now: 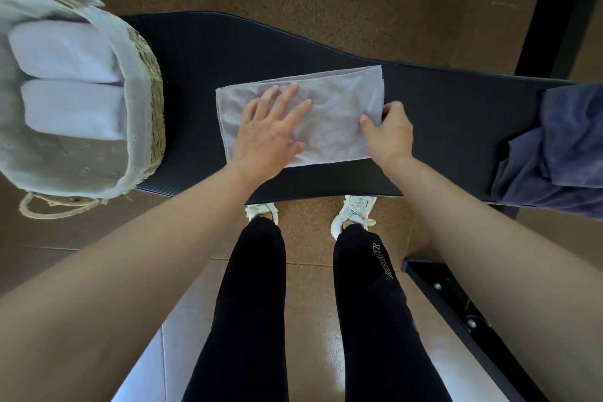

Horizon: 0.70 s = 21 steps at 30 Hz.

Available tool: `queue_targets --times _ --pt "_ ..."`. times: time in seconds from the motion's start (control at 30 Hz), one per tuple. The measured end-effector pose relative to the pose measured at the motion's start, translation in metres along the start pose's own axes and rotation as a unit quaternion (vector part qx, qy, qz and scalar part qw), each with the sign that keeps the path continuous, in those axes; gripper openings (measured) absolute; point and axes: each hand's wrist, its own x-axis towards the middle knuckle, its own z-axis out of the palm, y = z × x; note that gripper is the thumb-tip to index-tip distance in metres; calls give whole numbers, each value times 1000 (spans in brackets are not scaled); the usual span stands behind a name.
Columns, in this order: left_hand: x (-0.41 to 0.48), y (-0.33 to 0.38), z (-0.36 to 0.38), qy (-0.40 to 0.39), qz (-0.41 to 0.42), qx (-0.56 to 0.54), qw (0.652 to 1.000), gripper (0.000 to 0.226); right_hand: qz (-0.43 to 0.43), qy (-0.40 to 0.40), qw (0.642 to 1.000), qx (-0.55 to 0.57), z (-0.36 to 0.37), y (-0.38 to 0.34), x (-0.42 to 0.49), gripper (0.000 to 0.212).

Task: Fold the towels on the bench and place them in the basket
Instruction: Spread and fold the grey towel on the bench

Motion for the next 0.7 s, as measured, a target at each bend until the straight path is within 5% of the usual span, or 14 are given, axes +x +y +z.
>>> queue_targets --times 0.53,0.7 --pt "8 31 9 -44 -146 -16 988 141 -150 -32 987 50 -43 -15 -30 16" --pt "4 15 -8 -43 -126 -96 986 111 -197 -76 974 84 -26 -38 -54 15"
